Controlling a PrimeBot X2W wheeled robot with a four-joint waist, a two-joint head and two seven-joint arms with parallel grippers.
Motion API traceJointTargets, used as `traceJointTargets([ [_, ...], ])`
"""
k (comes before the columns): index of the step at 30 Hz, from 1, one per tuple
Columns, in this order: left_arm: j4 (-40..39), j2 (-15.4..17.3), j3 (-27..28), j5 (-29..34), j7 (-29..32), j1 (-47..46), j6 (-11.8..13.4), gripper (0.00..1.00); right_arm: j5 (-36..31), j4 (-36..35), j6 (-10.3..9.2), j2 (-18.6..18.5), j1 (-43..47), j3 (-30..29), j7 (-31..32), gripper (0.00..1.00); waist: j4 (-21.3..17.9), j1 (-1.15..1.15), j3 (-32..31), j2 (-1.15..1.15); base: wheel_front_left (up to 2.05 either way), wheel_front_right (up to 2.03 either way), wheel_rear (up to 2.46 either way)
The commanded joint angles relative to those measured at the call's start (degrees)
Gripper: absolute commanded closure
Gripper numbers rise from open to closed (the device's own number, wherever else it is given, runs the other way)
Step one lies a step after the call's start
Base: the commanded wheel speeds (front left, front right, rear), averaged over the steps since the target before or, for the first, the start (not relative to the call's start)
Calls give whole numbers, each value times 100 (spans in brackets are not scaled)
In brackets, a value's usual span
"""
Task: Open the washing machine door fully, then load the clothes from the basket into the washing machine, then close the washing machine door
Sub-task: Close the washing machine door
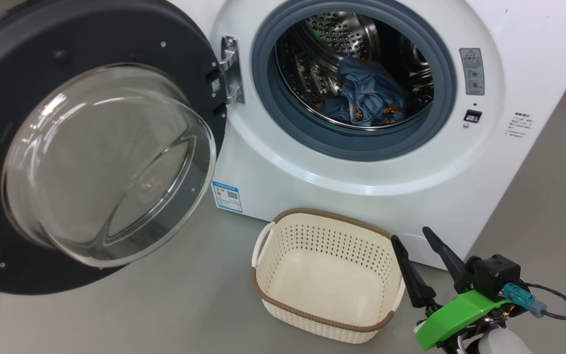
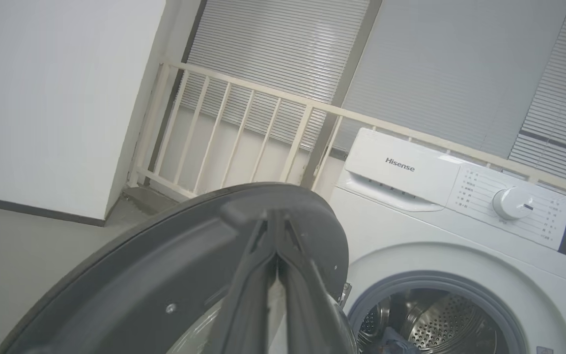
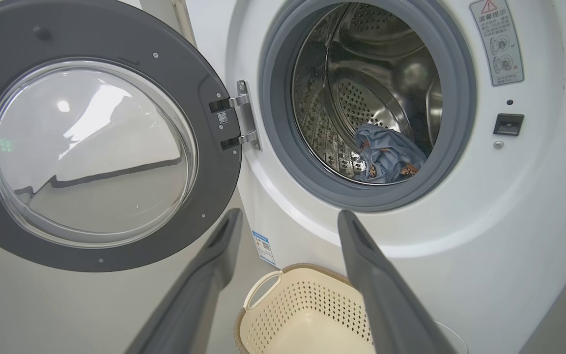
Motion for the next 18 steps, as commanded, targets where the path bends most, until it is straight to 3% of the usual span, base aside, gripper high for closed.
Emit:
traceJointTargets([
  [1, -155, 383, 362, -212, 181, -428, 41, 100, 52, -135, 9, -35, -35, 145, -69, 0, -57, 0, 41, 0, 0, 0, 0],
  [8, 898, 1049, 1256, -1428, 968, -1328, 233, 100, 30, -112, 9, -108, -105, 172, -69, 0, -228, 0, 193, 0, 0, 0, 0],
  [18, 3060, 1799, 1814, -2221, 1534, -2110, 223, 100, -17, -53, 9, -210, -249, 237, -69, 0, -433, 0, 388, 0, 0, 0, 0],
])
